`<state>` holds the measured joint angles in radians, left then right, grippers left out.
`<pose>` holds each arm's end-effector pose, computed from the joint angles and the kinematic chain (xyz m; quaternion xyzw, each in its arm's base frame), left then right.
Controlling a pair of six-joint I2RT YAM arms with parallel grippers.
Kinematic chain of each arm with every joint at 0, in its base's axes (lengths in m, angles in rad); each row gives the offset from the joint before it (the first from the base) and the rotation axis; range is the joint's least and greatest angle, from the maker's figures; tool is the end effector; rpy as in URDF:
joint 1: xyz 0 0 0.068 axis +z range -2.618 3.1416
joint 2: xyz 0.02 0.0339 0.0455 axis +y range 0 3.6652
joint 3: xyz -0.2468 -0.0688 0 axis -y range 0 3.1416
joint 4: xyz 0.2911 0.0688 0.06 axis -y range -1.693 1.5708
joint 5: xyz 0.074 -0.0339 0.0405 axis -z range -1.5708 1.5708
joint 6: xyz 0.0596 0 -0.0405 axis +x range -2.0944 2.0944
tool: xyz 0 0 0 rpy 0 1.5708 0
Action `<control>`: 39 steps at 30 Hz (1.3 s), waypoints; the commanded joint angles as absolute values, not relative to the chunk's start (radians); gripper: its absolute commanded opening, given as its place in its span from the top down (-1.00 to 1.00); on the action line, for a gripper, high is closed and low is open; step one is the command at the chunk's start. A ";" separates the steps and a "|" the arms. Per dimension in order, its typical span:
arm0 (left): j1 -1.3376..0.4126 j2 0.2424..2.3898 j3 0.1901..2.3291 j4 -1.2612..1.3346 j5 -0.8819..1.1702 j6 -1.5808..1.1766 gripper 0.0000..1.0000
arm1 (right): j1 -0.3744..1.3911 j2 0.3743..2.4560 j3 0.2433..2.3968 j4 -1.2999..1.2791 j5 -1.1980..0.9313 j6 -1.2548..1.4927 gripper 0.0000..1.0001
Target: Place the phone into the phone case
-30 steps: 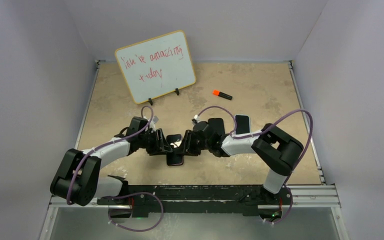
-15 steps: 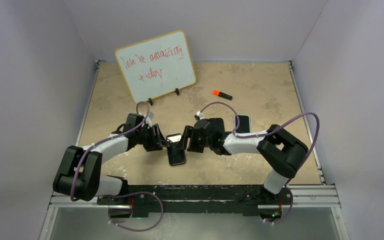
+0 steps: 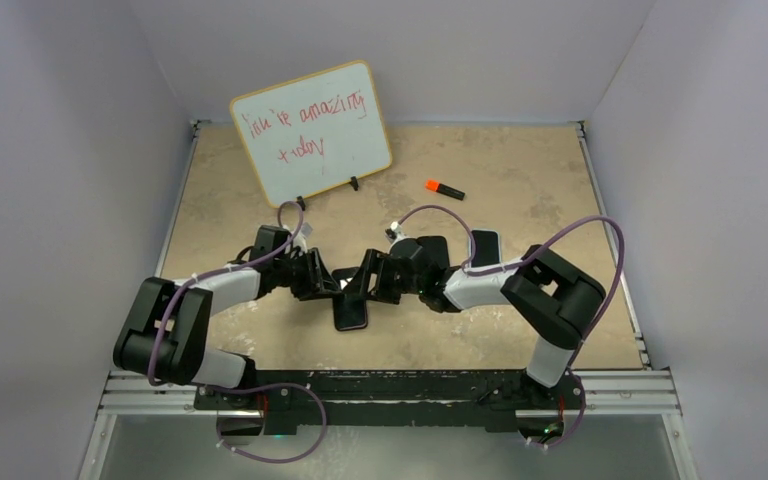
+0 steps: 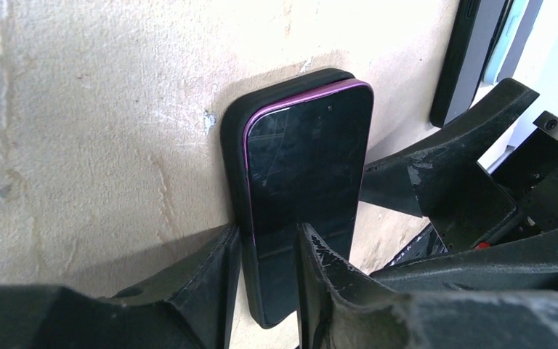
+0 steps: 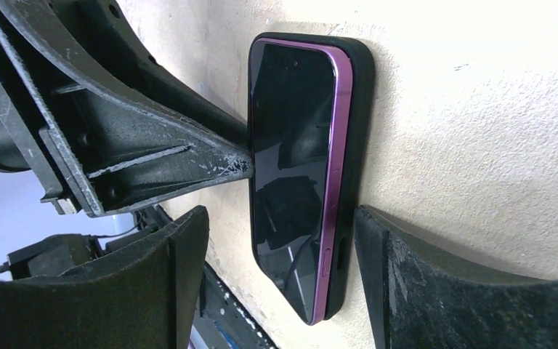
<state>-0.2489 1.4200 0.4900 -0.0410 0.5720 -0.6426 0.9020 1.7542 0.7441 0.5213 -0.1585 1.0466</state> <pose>0.2587 -0.0990 0.0576 -0.0975 0.9152 -0.3654 0.1395 0.2331 0.3102 0.0792 0.0211 0.8552 0.4628 0.2322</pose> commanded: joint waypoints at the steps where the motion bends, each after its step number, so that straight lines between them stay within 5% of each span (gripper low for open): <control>1: -0.242 1.440 0.476 -0.027 0.567 -0.630 0.35 | 0.901 1.793 0.755 0.548 -0.199 1.069 -0.49; 22: -0.193 1.515 0.472 -0.023 0.604 -0.634 0.52 | 0.915 1.802 0.737 0.491 -0.010 1.080 -0.65; 27: -0.188 1.504 0.467 0.015 0.661 -0.666 0.56 | 0.917 1.843 0.805 0.493 -0.136 1.046 -0.64; 32: -0.186 1.504 0.451 0.092 0.739 -0.722 0.57 | 0.816 1.869 0.721 0.912 -0.410 1.173 -0.61; 39: -0.184 1.511 0.458 0.050 0.689 -0.685 0.57 | 0.802 1.893 0.713 1.060 -0.517 1.219 -0.54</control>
